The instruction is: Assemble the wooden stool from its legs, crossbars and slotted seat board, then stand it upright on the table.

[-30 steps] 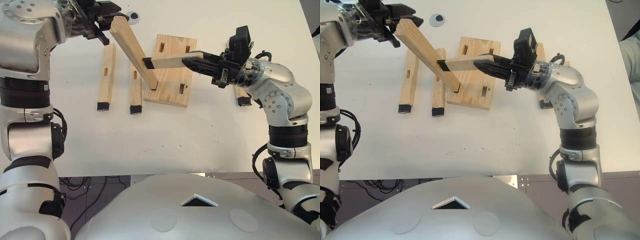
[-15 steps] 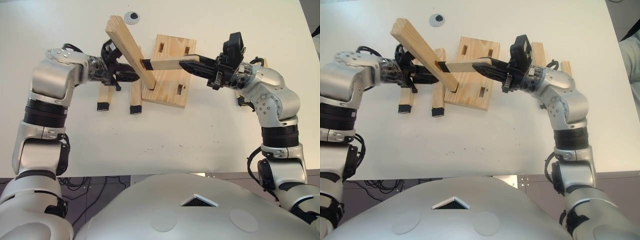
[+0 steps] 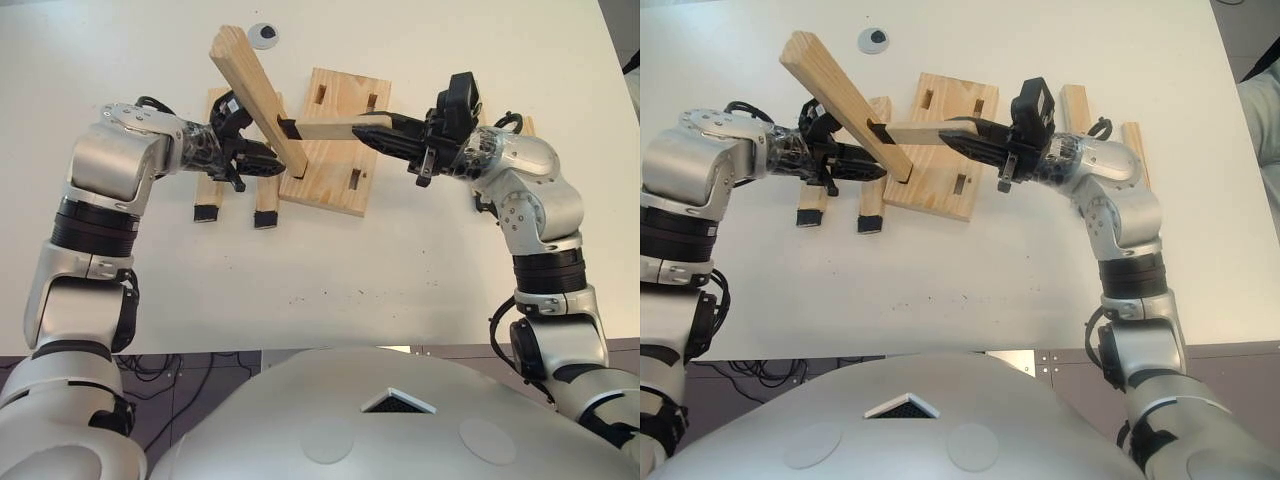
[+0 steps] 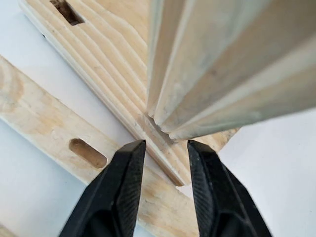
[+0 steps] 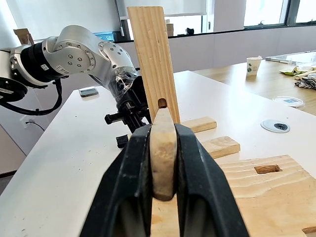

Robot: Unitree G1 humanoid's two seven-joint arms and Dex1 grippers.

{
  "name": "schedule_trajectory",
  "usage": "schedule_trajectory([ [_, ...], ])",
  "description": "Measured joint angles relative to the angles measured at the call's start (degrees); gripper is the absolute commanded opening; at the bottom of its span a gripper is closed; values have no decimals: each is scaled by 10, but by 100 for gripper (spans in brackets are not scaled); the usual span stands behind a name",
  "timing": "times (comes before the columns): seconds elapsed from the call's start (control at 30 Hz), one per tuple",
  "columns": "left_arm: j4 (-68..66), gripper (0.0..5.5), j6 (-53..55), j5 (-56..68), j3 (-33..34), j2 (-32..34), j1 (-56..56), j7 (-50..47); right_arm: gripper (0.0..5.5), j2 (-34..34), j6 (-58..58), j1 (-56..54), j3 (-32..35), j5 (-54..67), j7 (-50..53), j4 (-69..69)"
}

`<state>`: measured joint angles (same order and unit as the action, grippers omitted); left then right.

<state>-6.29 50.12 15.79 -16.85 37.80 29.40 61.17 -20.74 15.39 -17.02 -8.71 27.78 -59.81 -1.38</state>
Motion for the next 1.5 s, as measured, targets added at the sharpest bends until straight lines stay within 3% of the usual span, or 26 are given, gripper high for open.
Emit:
schedule_trajectory([
  [0.27, -6, 150, 7, 0, -5, 6, 2, 20, 41, 20, -65, -1, -6, -14, -11, -43],
  [0.87, -43, 150, -42, -12, -25, -4, 25, 72, 41, 23, -64, -33, -5, -39, 26, -45],
  [1.23, -76, 150, -81, -40, 8, -2, 28, 12, 41, 45, -33, -70, 50, 9, 46, -77],
  [1.37, -149, 150, -101, -69, 15, -49, 49, -68, 41, 49, -87, -118, 61, -80, 157, -191],
  [1.5, -214, 150, -142, -97, 14, -100, 74, -117, 41, 71, -115, -145, 25, -176, 236, -323],
])
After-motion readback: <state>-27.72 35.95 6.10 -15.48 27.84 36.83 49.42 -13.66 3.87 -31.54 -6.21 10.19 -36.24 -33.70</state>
